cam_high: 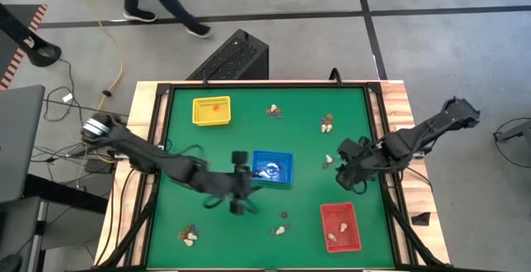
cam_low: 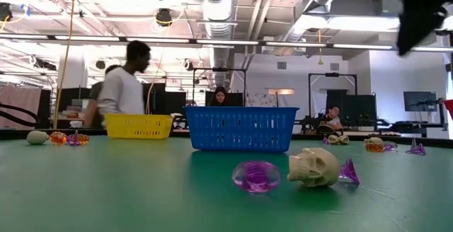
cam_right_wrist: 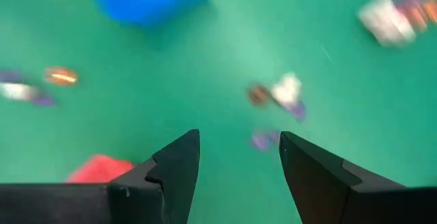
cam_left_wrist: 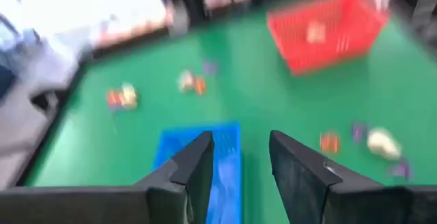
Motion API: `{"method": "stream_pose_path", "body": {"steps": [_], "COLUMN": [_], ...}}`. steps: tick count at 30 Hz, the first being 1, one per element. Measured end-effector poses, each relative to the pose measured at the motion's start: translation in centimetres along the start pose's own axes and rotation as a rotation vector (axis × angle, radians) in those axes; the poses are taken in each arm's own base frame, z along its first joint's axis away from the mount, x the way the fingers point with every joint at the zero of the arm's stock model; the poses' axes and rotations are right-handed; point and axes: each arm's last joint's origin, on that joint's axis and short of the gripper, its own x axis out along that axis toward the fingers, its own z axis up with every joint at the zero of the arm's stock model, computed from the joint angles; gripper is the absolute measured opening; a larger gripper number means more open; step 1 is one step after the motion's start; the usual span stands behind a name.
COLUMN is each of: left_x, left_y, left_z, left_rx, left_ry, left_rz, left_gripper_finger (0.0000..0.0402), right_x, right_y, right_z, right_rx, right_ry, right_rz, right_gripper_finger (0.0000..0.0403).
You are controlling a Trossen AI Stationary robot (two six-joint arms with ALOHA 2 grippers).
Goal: Sort Halloween decoration
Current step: Put the witch hat toy into the blue bin
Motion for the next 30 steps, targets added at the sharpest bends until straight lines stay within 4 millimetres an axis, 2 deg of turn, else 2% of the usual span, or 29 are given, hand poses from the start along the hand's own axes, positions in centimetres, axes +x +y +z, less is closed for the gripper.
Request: {"method": "stream_pose_path", "body": {"steps": [3, 7, 11, 14, 21, 30], "left_x": [-1.5, -2.7, -3.0, -3.4, -3.6, -3.6], "left_y": [0.5, 1.7, 2.8, 3.2, 2.7, 2.6], "left_z": [-2.0, -4.4, -6.8, -6.6, -6.4, -6.5], "left_rx": [-0.020, -0.031, -0.130, -0.195, -0.184, -0.164], "left_ry": [-0.148, -0.276, -0.271, -0.306, -0.318, -0.313], "left_rz": [0.014, 0.072, 0.101, 0.080, 0.011, 0.011], "left_gripper_finger": [0.0133, 0.0132, 0.0132, 0.0132, 0.0132, 0.0132], "right_x": [1.7, 4.4, 6.8, 8.1, 9.6, 11.1], "right_y": [-0.7, -1.3, -2.4, -3.5, -4.5, -4.9], "right_z": [-0.3, -0.6, -0.6, -0.6, -0.7, -1.4], "right_rx": [0.087, 0.156, 0.233, 0.290, 0.344, 0.362], "right_ry": [0.073, 0.156, 0.192, 0.191, 0.191, 0.184], "right_rz": [-0.078, -0.052, -0.040, -0.075, -0.075, -0.032], "right_gripper_finger": [0.0234, 0.0234, 0.0234, 0.0234, 0.0231, 0.0182]}}
